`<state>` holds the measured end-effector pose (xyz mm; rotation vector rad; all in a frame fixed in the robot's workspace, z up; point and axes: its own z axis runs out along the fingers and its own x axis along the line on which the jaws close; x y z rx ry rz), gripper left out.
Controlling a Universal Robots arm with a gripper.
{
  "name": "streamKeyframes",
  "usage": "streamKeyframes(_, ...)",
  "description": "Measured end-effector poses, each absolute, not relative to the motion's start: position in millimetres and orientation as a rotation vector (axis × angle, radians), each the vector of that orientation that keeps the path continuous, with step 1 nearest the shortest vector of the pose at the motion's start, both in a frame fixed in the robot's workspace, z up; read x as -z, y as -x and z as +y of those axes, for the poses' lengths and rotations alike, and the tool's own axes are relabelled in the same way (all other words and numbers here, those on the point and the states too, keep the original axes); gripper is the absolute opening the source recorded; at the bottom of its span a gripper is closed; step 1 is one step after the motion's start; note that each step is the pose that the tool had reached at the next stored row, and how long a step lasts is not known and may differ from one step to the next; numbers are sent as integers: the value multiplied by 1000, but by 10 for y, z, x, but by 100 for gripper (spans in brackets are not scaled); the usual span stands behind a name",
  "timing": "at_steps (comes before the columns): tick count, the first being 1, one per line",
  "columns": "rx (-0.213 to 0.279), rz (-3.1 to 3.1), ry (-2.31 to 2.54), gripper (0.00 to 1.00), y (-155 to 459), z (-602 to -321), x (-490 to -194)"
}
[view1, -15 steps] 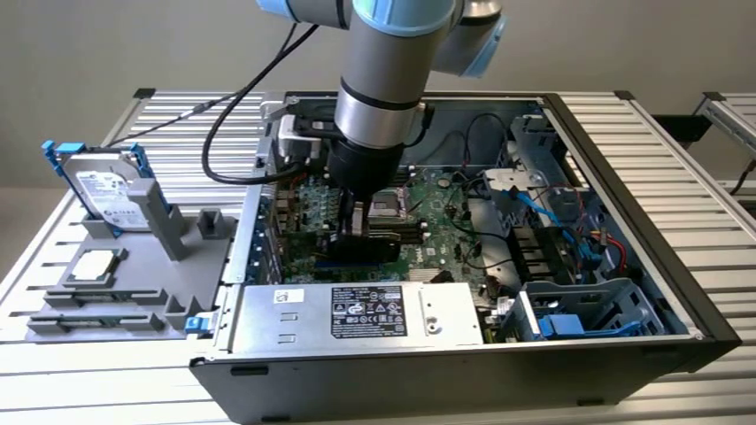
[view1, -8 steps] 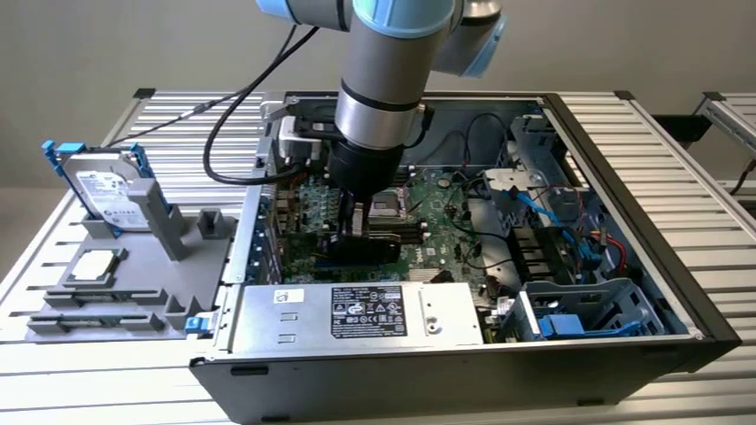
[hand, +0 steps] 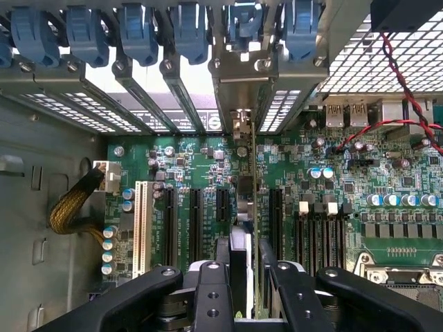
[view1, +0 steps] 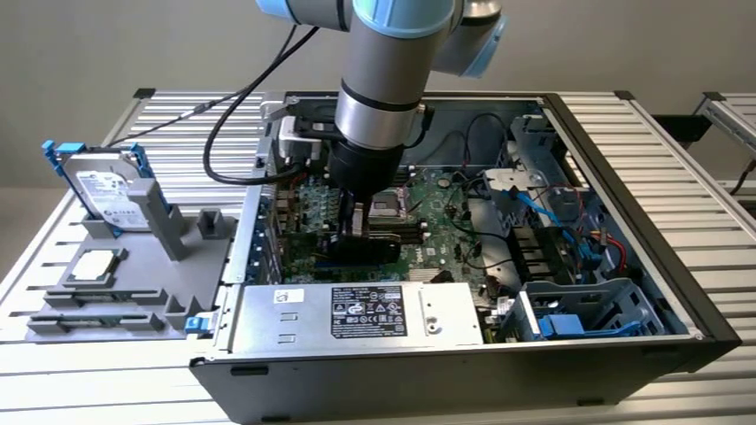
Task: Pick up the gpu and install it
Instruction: 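Insert the gpu into the slot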
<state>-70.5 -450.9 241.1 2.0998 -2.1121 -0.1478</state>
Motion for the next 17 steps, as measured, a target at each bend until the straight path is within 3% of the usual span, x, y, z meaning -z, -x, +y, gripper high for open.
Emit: streamKeyframes(17, 148, -2112, -2100, 27, 744, -4508, -2404)
